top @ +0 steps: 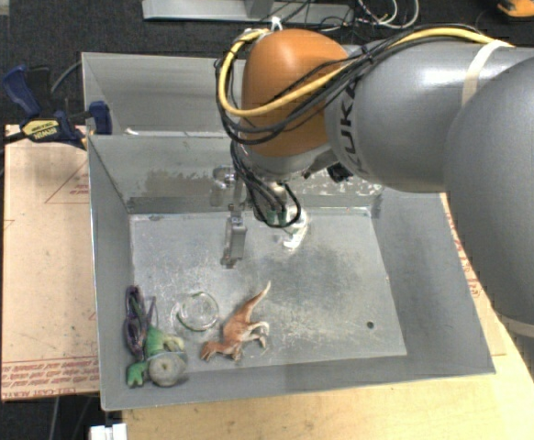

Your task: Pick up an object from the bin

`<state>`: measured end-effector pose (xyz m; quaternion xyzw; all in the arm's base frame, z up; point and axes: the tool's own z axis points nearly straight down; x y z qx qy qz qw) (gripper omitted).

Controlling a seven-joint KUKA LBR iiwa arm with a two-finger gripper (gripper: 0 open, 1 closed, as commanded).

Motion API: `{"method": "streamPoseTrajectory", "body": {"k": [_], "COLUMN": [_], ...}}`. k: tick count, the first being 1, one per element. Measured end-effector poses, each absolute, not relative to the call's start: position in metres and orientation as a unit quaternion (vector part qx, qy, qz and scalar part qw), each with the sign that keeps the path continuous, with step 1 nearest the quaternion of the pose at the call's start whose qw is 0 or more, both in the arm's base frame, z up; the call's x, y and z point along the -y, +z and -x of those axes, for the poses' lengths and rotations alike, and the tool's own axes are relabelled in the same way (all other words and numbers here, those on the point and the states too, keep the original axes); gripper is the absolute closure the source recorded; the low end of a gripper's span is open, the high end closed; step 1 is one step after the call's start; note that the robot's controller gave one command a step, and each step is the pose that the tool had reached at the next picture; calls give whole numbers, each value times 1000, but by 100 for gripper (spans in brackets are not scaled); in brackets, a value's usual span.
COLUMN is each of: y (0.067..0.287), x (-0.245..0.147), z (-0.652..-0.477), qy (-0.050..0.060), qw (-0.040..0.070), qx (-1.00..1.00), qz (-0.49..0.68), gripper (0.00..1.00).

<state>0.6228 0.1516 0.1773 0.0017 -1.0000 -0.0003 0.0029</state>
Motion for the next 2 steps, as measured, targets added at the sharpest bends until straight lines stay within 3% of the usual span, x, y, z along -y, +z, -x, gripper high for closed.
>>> {"method": "streamPoseTrajectory", "body": {"k": [1, 2], "y": [182, 111], "x": [-151, -127], "z": [-625, -569], "qy": [-1, -1], "qw": [-1, 1], "qx": [1000, 994], "qz": [0, -110], "gripper": [0, 0]}}
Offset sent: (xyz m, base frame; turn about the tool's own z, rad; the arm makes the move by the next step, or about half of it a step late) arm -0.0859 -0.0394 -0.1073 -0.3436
